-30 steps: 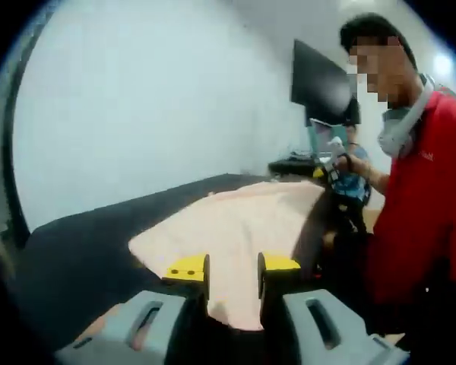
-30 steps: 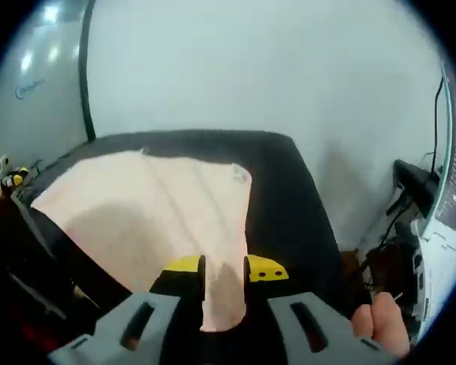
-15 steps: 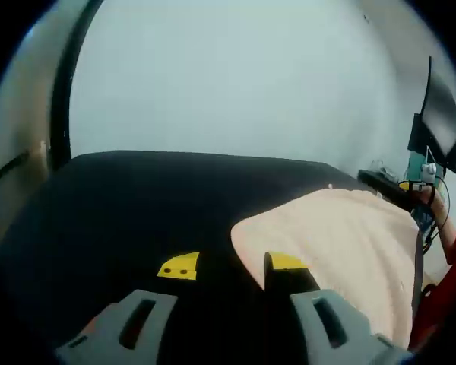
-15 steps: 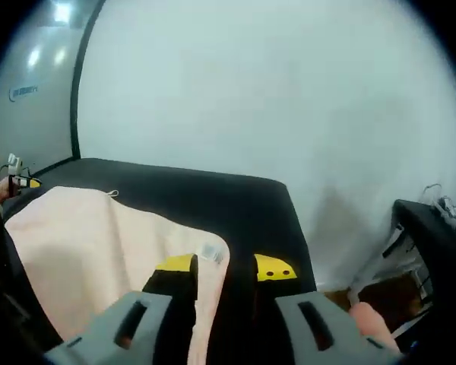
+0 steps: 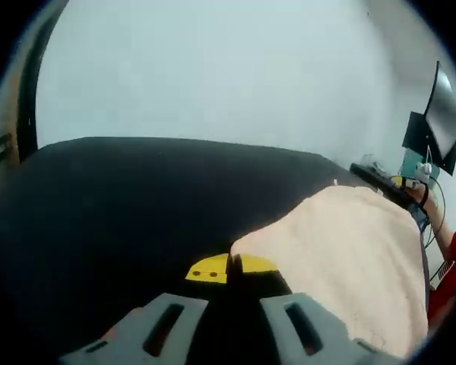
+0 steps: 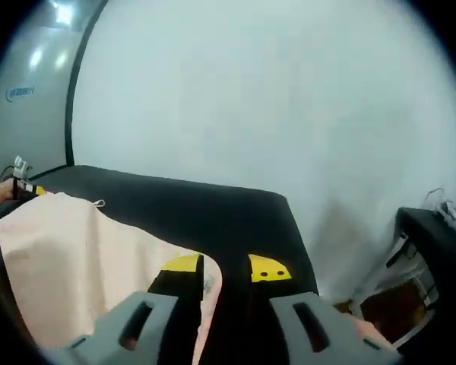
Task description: Fold the towel on the table until its edges align and the towel forms a compact rectangular stack.
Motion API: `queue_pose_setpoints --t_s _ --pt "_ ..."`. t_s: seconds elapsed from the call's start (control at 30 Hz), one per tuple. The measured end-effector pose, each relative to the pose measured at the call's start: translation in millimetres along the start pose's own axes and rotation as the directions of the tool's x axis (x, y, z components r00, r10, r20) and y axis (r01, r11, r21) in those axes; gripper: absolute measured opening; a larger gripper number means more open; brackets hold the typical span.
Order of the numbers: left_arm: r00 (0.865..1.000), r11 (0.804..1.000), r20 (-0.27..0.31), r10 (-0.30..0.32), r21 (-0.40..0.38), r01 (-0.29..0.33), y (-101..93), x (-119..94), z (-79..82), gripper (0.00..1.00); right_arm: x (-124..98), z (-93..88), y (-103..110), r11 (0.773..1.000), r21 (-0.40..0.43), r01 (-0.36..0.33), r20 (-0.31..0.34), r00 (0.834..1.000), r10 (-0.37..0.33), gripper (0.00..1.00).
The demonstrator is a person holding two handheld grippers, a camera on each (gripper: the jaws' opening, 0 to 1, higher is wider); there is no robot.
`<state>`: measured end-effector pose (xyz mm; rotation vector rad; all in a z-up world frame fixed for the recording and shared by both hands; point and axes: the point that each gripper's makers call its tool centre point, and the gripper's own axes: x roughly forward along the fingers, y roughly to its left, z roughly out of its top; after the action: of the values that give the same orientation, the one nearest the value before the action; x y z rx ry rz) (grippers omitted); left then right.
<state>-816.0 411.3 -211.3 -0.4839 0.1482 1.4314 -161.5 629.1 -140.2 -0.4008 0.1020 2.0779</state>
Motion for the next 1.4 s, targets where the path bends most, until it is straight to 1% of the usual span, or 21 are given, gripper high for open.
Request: queue_pose_setpoints --t_s 0.07,0.13,0.23,0.33,0.43,0.5,0.53,0.6,0.67,0.7,0.73,0.77,0.8,0.87,0.97,1.03,1.13,1.27,1.33,1.37,1.4 --pt "0.998 1.0 0.053 0.022 -0.003 -0.022 11.3 -1.2 12.8 0.01 12.0 -7.9 -1.0 1.0 -0.005 0.013 -0.047 0.999 -0.014 0.21" --pt "0.994 1.0 0.104 0.028 -0.013 -0.027 18.3 -1.7 26.2 0.01 24.9 -6.2 2.2 1.0 0.013 -0.001 -0.041 0.999 0.001 0.21" --pt "0.99 0.999 0.13 0.053 -0.015 -0.052 19.7 -3.3 30.3 0.01 43.0 -7.3 6.8 0.999 0.049 -0.022 -0.058 0.998 0.025 0.21" --pt "0.993 0.998 0.107 0.05 -0.035 -0.046 20.9 1.7 21.1 0.01 58.3 -9.8 7.0 0.998 0.049 -0.036 -0.074 0.996 0.04 0.21" --pt "0.996 0.995 0.067 0.059 -0.088 -0.053 29.4 8.1 3.3 0.04 75.0 -20.6 7.4 0.996 0.064 -0.065 -0.106 0.992 0.071 0.21" --pt "0.995 0.993 0.03 0.093 -0.072 -0.091 36.2 8.9 -7.9 0.04 83.8 -27.8 10.0 0.994 0.071 -0.081 -0.123 0.988 0.09 0.21" --pt "0.994 0.994 0.038 0.099 -0.055 -0.097 35.5 9.6 -6.2 0.04 88.3 -32.0 16.0 0.992 0.059 -0.109 -0.133 0.984 0.116 0.21" --pt "0.995 0.993 0.064 0.072 -0.096 -0.066 28.7 10.6 -1.3 0.04 93.5 -43.2 27.7 0.987 0.027 -0.159 -0.186 0.969 0.161 0.22" --pt "0.995 0.994 0.053 0.081 -0.081 -0.077 29.0 10.5 -3.5 0.04 97.0 -60.8 32.5 0.982 -0.048 -0.183 -0.262 0.951 0.164 0.23" --pt "0.996 0.995 0.049 0.074 -0.073 -0.071 26.9 11.0 -5.1 0.04 100.1 -53.5 35.8 0.983 -0.026 -0.181 -0.213 0.962 0.171 0.21" --pt "0.996 0.995 0.05 0.068 -0.071 -0.064 25.0 11.2 -5.3 0.04 97.8 -52.5 37.3 0.981 -0.01 -0.194 -0.225 0.956 0.187 0.13" --pt "0.997 0.996 0.053 0.057 -0.07 -0.054 21.3 11.1 -5.0 0.04 97.4 -52.2 45.3 0.97 -0.042 -0.241 -0.234 0.946 0.224 0.04" --pt "0.997 0.996 0.054 0.052 -0.069 -0.048 17.0 10.9 -4.7 0.04 97.8 -46.6 42.3 0.967 -0.122 -0.222 -0.22 0.956 0.192 0.03" --pt "0.997 0.997 0.05 0.053 -0.064 -0.049 16.3 12.0 -7.2 0.04 106.4 -38.8 35.8 0.955 -0.199 -0.219 -0.194 0.964 0.181 0.02" --pt "0.996 0.997 0.053 0.068 -0.042 -0.066 15.8 13.6 -8.2 0.04 109.7 -22.1 26.7 0.977 -0.119 -0.174 -0.116 0.98 0.161 0.03" --pt "0.996 0.997 0.057 0.072 -0.035 -0.07 16.5 13.1 -8.1 0.04 107.5 -10.5 18.2 0.981 -0.114 -0.155 -0.063 0.987 0.148 0.03" --pt "0.995 0.997 0.062 0.075 -0.032 -0.074 16.8 13.0 -7.6 0.04 117.1 -7.9 10.0 0.983 -0.127 -0.129 -0.046 0.991 0.124 0.03" --pt "0.992 0.995 0.073 0.103 -0.021 -0.102 20.6 12.6 -5.7 0.04 134.9 -17.5 9.8 0.983 -0.144 -0.116 -0.062 0.992 0.108 0.03" --pt "0.992 0.995 0.078 0.101 -0.02 -0.099 19.8 11.9 -5.2 0.04 138.4 -24.5 8.8 0.993 -0.077 -0.094 -0.076 0.993 0.089 0.03" --pt "0.992 0.995 0.082 0.094 -0.022 -0.092 18.8 11.4 -4.5 0.05 138.5 -31.2 10.8 0.994 -0.051 -0.095 -0.103 0.991 0.09 0.04" --pt "0.992 0.997 0.099 0.078 -0.023 -0.076 16.6 10.2 -1.4 0.07 136.5 -42.3 12.2 0.995 -0.047 -0.089 -0.161 0.984 0.08 0.06"
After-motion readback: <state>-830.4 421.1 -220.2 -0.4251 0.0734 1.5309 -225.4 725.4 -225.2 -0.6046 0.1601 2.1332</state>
